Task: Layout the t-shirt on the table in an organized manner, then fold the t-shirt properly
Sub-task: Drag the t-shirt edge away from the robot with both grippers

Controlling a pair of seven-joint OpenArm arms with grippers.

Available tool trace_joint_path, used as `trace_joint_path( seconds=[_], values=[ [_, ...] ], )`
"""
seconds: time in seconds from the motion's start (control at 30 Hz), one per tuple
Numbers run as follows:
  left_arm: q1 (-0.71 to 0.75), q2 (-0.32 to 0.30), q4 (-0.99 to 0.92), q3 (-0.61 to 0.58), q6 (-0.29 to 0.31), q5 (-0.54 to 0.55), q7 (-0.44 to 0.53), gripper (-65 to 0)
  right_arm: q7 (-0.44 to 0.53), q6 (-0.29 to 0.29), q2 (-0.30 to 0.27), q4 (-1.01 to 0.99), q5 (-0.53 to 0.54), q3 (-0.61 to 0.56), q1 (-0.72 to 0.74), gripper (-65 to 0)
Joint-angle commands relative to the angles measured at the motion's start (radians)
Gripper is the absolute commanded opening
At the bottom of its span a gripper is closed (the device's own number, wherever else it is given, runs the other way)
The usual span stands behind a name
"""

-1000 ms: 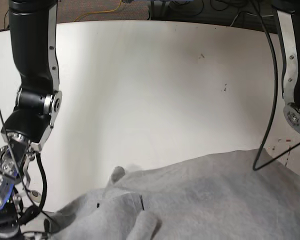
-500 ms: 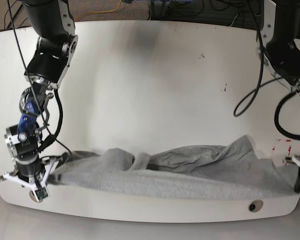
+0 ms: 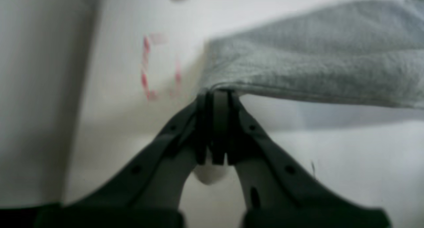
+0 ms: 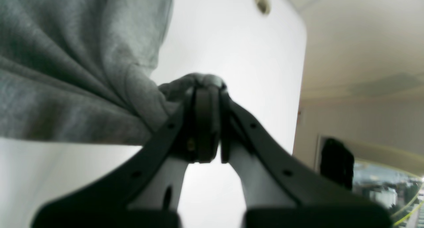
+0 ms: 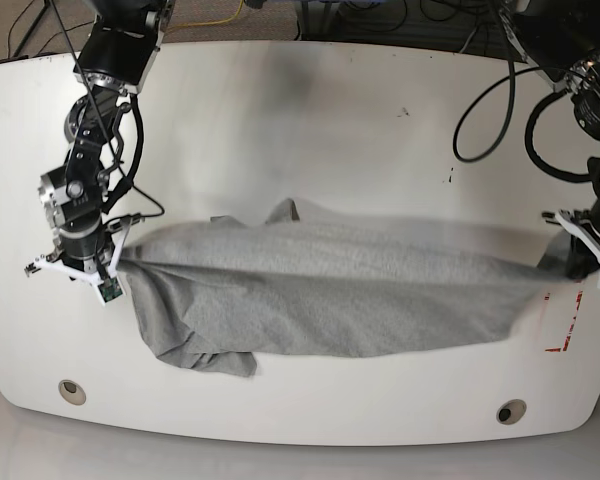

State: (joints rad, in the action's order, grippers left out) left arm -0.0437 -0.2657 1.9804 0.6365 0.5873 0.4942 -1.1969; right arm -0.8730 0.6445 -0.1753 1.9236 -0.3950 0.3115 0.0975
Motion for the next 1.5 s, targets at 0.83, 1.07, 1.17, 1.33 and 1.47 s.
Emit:
trace_joint_path(
  seconds=[0.83, 1.07, 1.17, 1.33, 1.47],
  values=[
    [0.436, -0.001, 0.009, 0.182, 0.111, -0.007, 0.025, -65.0, -0.03, -0.012, 0.165, 0.093, 0.005, 0.122, -0.345, -64.8],
    [0.48, -0.001, 0.009, 0.174, 0.111, -0.007, 0.025, -65.0, -0.03, -0.016, 0.202, 0.093, -0.003, 0.124, -0.376, -62.3],
    [0.48, -0.001, 0.009, 0.17, 0.111, -0.007, 0.021, -65.0, -0.03, -0.019, 0.211, 0.093, -0.005, 0.125, -0.377, -53.3],
    [0.489, -0.005, 0.009, 0.144, 0.111, -0.009, 0.021, -53.7, -0.03, -0.019, 0.213, 0.093, -0.002, 0.125, -0.394, -31.1],
    [0.492, -0.01, 0.009, 0.147, 0.111, -0.009, 0.024, -36.8, -0.03, -0.019, 0.224, 0.095, 0.003, 0.127, -0.397, -17.3]
  ],
)
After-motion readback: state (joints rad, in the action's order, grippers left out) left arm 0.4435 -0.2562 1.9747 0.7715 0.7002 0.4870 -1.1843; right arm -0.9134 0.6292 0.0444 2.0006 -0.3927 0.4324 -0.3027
